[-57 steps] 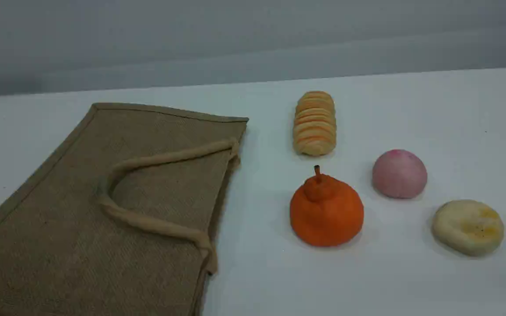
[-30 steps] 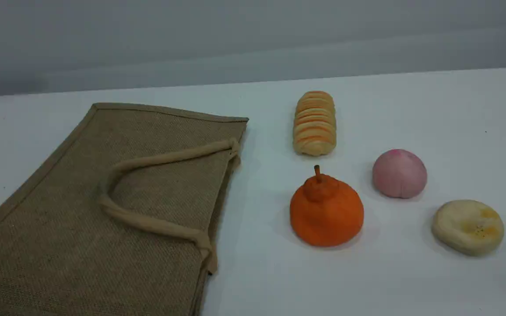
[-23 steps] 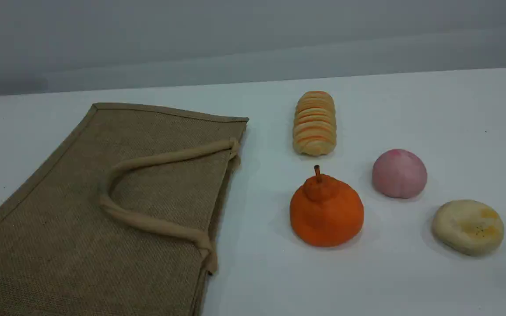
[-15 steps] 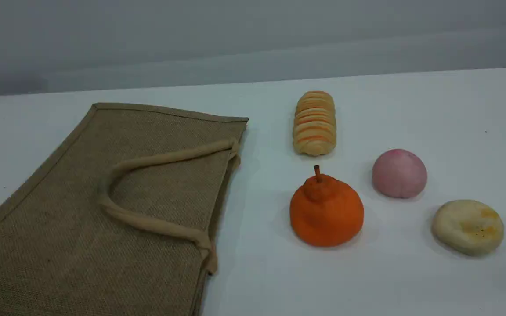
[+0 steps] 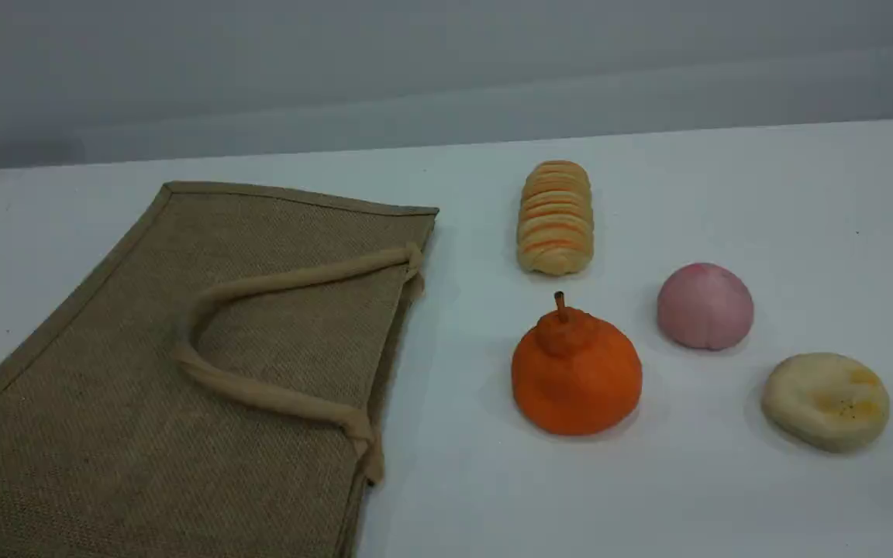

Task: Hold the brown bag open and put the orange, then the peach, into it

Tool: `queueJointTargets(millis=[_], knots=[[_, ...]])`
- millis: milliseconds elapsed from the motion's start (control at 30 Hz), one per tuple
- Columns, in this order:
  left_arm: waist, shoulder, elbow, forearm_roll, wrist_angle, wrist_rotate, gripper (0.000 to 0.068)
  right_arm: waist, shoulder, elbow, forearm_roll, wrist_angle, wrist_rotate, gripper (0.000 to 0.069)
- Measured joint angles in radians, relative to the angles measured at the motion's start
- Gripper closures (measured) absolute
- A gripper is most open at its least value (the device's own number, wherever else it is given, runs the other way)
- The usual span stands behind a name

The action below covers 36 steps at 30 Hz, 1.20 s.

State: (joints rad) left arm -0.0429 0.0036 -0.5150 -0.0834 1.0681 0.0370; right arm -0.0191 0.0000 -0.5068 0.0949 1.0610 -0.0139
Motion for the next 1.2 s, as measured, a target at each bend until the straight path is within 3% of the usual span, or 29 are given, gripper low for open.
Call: queueJointTargets(millis=[267,467,567,767,900,1033,1200], knots=[[0.000,0.156,-0.051,-0.042,-0.201,-0.004,0.0146,0.000,0.155,-0.025,0.081,-0.043,-0.109,0.0328],[0.000,0.383,-0.098,-0.134,-0.296,0.064,0.0146,-0.001,0.319,-0.031,0.252,-0.262,-0.200,0.0328],[0.000,0.490,-0.133,-0.136,-0.350,0.111,0.0146,-0.001,0.427,-0.031,0.342,-0.367,-0.289,0.0328],[0.000,0.688,-0.168,-0.086,-0.427,0.114,0.0146,-0.001,0.677,-0.042,0.525,-0.548,-0.458,0.0328],[0.000,0.824,-0.168,-0.039,-0.482,0.114,0.0146,-0.001,0.852,-0.095,0.660,-0.558,-0.572,0.0328],[0.000,0.966,-0.168,-0.039,-0.548,0.099,0.0146,0.000,1.013,-0.150,0.753,-0.556,-0.664,0.0328],[0.000,1.139,-0.168,-0.050,-0.602,0.075,0.0158,0.000,1.188,-0.181,0.798,-0.556,-0.672,0.0328]])
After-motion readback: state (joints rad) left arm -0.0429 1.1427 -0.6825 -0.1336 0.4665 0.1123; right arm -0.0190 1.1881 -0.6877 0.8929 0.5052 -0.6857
